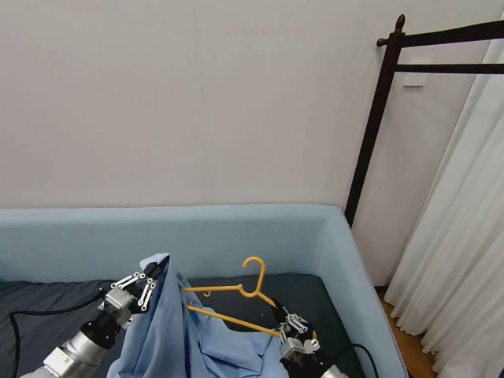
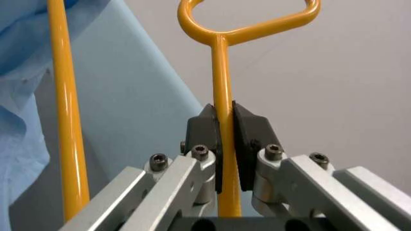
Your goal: Pick up the clothes from the sofa and hang them on the clothes hanger.
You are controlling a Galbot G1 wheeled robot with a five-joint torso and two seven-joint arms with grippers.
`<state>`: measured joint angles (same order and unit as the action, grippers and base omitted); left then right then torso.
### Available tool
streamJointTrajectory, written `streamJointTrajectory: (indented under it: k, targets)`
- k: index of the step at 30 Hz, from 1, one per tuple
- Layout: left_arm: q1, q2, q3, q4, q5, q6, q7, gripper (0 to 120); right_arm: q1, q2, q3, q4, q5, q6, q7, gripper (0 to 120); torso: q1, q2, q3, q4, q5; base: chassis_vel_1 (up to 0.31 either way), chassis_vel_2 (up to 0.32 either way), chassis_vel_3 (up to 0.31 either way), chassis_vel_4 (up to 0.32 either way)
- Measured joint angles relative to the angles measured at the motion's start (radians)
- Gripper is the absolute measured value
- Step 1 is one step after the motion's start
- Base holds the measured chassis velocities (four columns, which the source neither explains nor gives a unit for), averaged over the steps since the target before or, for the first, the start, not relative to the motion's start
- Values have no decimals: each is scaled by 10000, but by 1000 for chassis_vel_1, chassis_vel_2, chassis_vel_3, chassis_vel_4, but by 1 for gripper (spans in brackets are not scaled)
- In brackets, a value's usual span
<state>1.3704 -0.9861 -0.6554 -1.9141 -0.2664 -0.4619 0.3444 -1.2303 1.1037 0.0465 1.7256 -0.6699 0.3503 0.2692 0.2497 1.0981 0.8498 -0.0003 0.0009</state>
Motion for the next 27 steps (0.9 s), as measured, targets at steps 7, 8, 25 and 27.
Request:
streamJointTrajectory:
  k: [7,8,25,27]
  targets:
    - [-333,68,197,1180,4,-314,148,0,-293,-5,127,30,-415,570,191,5,0,0,0,-1,-1,0,0,0,0]
    - [-374,134,252,1290,-17,-325,153,0,-284,30,166,-8,-443,624,225,5,0,0,0,-1,0,0,0,0,0]
    - [-766,499,1685,1228,-1199,-774,2219,0,570,1228,-93,-586,-589,597,261,5,1,-1,1,0,1,0,0,0,0]
    - [-731,451,1676,1164,-1197,-825,2329,0,574,1268,-118,-642,-646,529,261,5,2,-1,1,0,1,0,0,0,0]
